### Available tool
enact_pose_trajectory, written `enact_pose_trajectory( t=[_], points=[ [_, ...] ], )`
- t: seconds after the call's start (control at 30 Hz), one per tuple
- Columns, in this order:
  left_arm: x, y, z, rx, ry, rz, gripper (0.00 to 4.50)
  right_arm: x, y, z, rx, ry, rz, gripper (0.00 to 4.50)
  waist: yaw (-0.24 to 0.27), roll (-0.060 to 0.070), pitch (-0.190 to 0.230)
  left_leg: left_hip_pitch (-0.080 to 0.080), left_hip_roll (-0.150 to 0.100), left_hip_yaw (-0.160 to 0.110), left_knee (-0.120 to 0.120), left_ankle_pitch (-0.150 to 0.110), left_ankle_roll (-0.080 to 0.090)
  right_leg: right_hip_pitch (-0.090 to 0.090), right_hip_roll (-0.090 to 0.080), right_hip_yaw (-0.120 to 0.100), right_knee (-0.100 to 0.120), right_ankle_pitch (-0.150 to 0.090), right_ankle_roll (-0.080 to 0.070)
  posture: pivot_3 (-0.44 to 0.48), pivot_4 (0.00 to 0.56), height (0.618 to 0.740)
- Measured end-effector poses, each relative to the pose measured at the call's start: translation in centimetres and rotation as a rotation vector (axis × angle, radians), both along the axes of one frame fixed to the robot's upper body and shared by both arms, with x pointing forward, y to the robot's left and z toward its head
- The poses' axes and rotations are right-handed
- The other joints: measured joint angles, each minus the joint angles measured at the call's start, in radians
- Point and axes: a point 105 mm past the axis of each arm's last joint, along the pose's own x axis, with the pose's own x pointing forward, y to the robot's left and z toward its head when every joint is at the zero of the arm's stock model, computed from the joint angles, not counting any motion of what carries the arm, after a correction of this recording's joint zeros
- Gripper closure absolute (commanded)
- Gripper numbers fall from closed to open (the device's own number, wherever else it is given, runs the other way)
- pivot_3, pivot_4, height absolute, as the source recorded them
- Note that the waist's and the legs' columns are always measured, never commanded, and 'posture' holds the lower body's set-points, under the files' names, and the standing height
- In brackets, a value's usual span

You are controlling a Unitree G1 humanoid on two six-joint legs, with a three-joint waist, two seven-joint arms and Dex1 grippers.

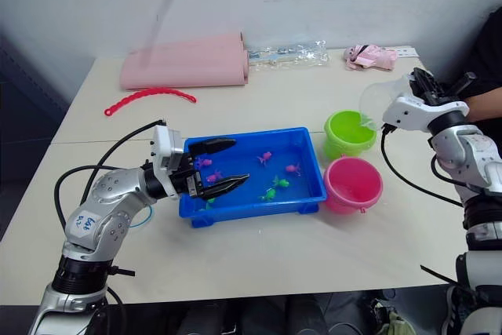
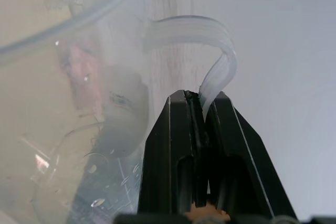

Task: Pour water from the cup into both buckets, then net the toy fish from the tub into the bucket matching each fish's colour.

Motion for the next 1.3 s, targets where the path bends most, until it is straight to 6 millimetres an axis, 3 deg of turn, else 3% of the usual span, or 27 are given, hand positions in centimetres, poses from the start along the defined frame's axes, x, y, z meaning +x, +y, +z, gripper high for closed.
enact_pose_trajectory(
  t=[0.53, 0.77, 1.13, 1.23, 1.3],
  points=[
    [0.3, 0.2, -0.4, 0.007, -0.001, 0.009, 0.0, -0.2, 1.8, 0.8, -0.136, -0.059, 0.076, 4.44, 0.0, 0.0, 0.0, 0.0, 0.0, 0.0, 0.0, 0.0, 0.0, 0.0, 0.0, 0.0, 0.0, 0.0, 0.0, 0.0, 0.15, 0.74],
    [0.3, 0.1, -0.4, 0.01, -0.003, 0.01, 0.0, -0.2, 1.4, 1.5, -0.164, -0.08, 0.062, 4.44, 0.0, 0.0, 0.0, 0.0, 0.0, 0.0, 0.0, 0.0, 0.0, 0.0, 0.0, 0.0, 0.0, 0.0, 0.0, 0.0, 0.15, 0.74],
    [0.2, 0.1, -1.0, 0.019, 0.007, 0.012, 0.0, 0.0, 1.0, 0.9, -0.172, -0.07, 0.053, 4.44, 0.0, 0.0, 0.0, 0.0, 0.0, 0.0, 0.0, 0.0, 0.0, 0.0, 0.0, 0.0, 0.0, 0.0, 0.0, 0.0, 0.15, 0.74],
    [0.1, 0.1, -1.1, 0.018, 0.011, 0.014, 0.0, 0.1, 0.5, 0.6, -0.101, -0.056, 0.041, 4.44, -0.001, 0.0, 0.0, 0.0, 0.0, 0.0, 0.0, 0.0, 0.0, 0.0, 0.0, 0.0, 0.0, 0.0, 0.0, 0.0, 0.15, 0.74],
    [0.1, 0.2, -1.1, 0.013, 0.012, 0.015, 0.0, 0.3, -0.4, 0.4, 0.092, -0.04, 0.029, 4.44, 0.0, 0.0, 0.0, 0.0, 0.0, 0.0, 0.0, 0.0, 0.0, 0.0, 0.0, 0.0, 0.0, 0.0, 0.0, 0.0, 0.15, 0.74]
  ],
)
